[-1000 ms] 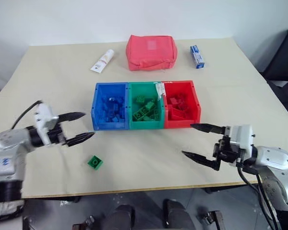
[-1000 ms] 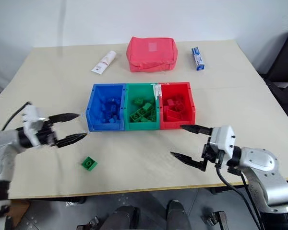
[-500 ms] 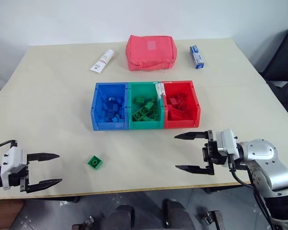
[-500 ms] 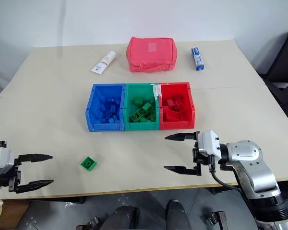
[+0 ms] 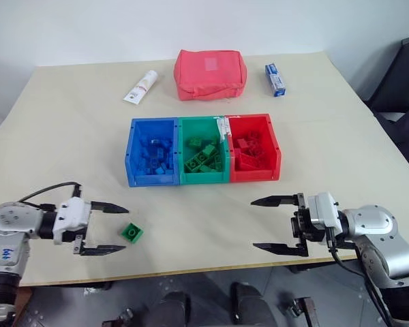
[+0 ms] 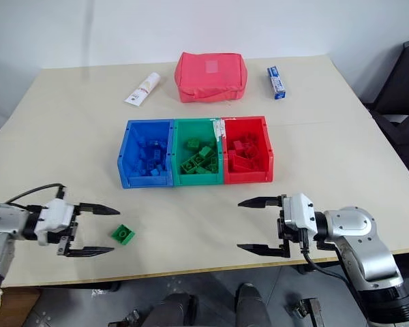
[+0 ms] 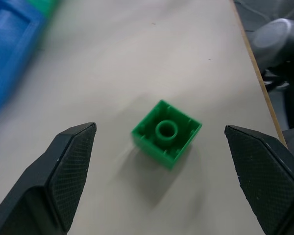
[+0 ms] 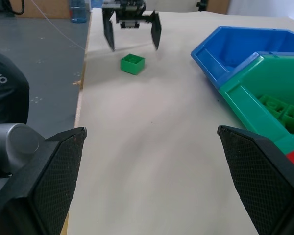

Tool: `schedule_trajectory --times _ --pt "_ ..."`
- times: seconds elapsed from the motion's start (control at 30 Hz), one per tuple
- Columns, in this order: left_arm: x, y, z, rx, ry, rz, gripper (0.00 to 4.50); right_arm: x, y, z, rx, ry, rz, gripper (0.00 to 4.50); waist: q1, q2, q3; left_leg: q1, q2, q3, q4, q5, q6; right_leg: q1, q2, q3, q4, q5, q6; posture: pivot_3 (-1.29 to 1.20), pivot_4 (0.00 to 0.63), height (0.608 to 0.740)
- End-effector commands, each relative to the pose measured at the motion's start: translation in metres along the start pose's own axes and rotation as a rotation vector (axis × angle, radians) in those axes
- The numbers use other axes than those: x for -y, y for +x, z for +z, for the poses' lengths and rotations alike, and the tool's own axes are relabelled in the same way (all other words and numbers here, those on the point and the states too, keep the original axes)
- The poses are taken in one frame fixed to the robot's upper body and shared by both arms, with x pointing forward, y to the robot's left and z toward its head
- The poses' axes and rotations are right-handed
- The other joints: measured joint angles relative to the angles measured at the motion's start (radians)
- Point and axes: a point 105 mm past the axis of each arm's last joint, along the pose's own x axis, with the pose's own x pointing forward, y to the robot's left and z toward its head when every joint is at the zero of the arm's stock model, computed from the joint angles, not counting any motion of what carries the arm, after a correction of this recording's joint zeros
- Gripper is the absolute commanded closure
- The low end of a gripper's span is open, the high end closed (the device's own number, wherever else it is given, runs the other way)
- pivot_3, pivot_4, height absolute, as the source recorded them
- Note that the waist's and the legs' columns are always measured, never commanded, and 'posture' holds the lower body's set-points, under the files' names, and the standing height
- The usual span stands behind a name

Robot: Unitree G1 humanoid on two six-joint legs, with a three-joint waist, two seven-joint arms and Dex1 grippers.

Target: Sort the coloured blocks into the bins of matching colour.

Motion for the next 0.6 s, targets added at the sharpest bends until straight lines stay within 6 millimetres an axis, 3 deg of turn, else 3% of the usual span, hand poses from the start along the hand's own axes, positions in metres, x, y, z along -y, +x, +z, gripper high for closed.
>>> schedule_trajectory --times 0.03,0.1,0.17,0.4,0.47,0.6 --pt "0.004 0.011 -0.007 -0.019 0.012 -0.068 0.03 0.0 -0.004 0.009 -0.004 -0.046 -0.028 0.0 0.0 0.0 0.0 0.0 0.0 0.0 0.0 0.0 0.0 0.0 0.0 0.0 0.0 0.0 0.0 0.0 0.15 0.74" --pt "0.003 0.015 -0.01 -0.028 0.008 -0.086 0.03 -0.001 -0.005 0.01 -0.008 -0.046 -0.038 0.0 -0.001 0.0 0.0 0.0 0.0 0.0 0.0 0.0 0.0 0.0 0.0 0.0 0.0 0.0 0.0 0.0 0.15 0.74" --pt "0.0 0.017 -0.012 -0.033 0.01 -0.089 0.42 -0.002 -0.006 0.01 -0.011 -0.045 -0.05 0.0 0.0 0.0 0.0 0.0 0.0 0.0 0.0 0.0 0.0 0.0 0.0 0.0 0.0 0.0 0.0 0.0 0.15 0.74" --pt "-0.005 0.022 -0.011 -0.008 0.017 -0.092 2.41 -0.003 -0.011 0.011 -0.024 -0.041 -0.092 0.0 0.001 0.0 0.0 0.0 0.0 0.0 0.001 0.0 0.0 0.0 0.0 0.0 0.0 0.0 0.0 0.0 0.15 0.74" --pt "-0.011 0.026 0.003 0.068 0.007 -0.053 2.5 -0.003 -0.015 0.011 -0.032 -0.038 -0.121 0.0 0.001 0.0 0.0 0.0 0.0 0.0 0.001 0.0 0.0 0.0 0.0 0.0 0.0 0.0 0.0 0.0 0.15 0.74" --pt "-0.036 0.039 0.053 0.301 -0.033 0.075 2.5 0.002 -0.029 0.012 -0.026 -0.023 -0.24 0.0 0.01 0.0 0.0 -0.001 0.0 -0.001 0.002 0.0 0.0 0.0 0.0 0.0 0.002 0.0 0.0 0.0 0.15 0.74"
